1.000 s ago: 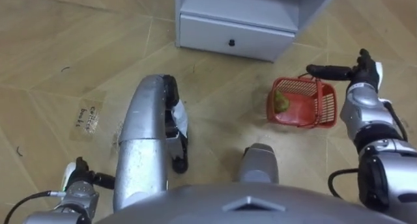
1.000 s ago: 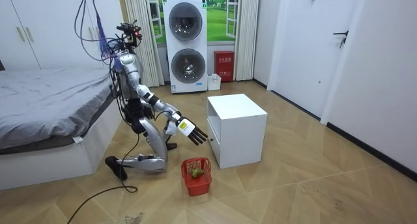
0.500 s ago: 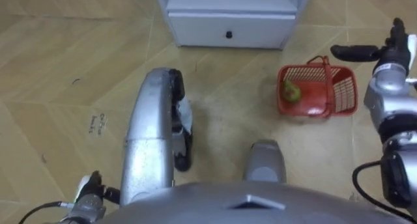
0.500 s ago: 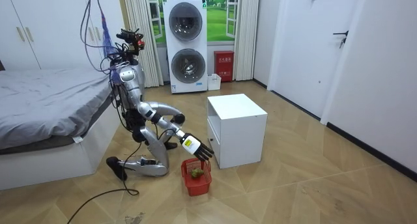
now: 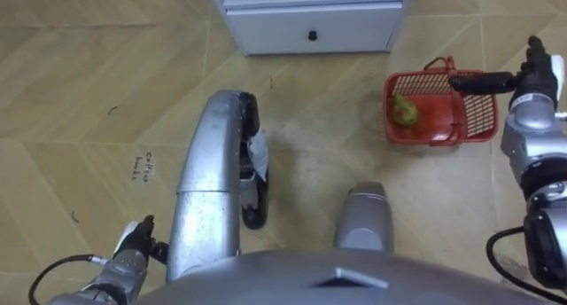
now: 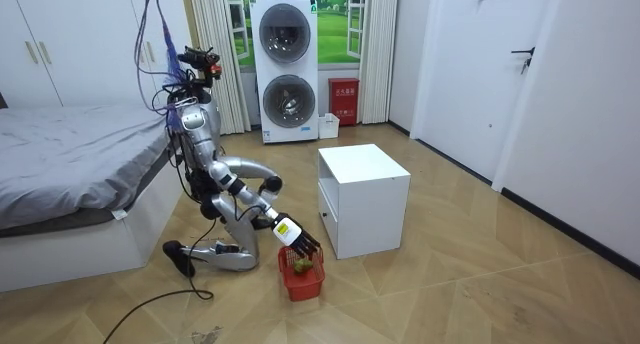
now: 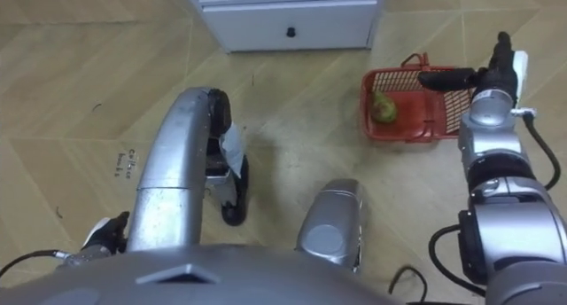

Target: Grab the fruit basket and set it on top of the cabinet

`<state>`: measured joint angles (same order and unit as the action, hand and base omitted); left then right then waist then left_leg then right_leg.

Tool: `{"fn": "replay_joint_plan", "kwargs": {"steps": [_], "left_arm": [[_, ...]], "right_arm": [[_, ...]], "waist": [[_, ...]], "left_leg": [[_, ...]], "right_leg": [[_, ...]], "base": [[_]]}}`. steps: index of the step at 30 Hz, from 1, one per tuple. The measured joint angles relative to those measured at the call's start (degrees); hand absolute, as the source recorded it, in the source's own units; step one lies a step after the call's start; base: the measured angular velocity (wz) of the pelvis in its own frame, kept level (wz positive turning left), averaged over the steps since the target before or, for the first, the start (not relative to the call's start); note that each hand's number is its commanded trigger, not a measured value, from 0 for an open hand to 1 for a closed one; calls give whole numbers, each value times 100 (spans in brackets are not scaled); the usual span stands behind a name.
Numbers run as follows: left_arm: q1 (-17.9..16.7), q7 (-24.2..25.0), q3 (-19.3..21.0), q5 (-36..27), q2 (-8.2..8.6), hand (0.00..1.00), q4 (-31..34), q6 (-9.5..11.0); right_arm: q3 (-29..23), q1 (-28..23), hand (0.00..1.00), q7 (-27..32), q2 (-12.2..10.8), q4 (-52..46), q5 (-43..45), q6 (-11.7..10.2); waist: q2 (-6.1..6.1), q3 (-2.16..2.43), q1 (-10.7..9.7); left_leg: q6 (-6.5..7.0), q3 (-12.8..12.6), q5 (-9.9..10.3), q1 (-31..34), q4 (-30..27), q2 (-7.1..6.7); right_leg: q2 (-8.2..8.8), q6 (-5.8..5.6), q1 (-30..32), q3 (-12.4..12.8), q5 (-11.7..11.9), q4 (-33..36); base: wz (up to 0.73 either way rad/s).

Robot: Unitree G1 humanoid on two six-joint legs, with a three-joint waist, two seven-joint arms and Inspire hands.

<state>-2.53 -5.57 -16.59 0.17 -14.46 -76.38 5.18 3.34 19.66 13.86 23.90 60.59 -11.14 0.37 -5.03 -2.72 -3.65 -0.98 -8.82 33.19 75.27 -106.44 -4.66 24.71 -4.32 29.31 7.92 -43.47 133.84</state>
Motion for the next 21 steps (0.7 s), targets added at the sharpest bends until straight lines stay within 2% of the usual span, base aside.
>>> {"fn": "replay_joint_plan", "kwargs": {"steps": [2,5,13,18,21], "left_arm": [[-5,21,-43,-73,0,0,1,-1],[42,75,-43,-75,1,0,1,5],[43,143,-43,-84,0,0,83,-30],[179,208,-41,-82,1,0,98,-21],[198,246,-43,-83,0,0,98,-13]], "right_arm": [[0,1,0,-27,2,1,-57,0],[3,35,0,-101,1,111,-53,-13],[11,94,0,-237,1,168,-27,-16],[147,95,0,-301,-94,214,22,-33],[221,95,0,-410,-110,410,18,-33]], "waist": [[45,0,41],[48,-12,111],[84,-5,116],[96,1,126],[115,0,138]], "left_leg": [[-1,0,0,4,12,10],[-8,0,-4,14,48,11],[-12,0,-7,63,102,17],[-124,20,-70,89,138,26],[-124,3,-70,111,161,21]], "right_leg": [[-9,0,29,13,0,-2],[-18,0,93,44,0,-5],[-75,-1,278,173,0,-1],[-85,-1,272,148,-1,7],[-83,-1,285,129,-1,10]], "base": [[-2],[-1],[-4],[1],[6]]}}
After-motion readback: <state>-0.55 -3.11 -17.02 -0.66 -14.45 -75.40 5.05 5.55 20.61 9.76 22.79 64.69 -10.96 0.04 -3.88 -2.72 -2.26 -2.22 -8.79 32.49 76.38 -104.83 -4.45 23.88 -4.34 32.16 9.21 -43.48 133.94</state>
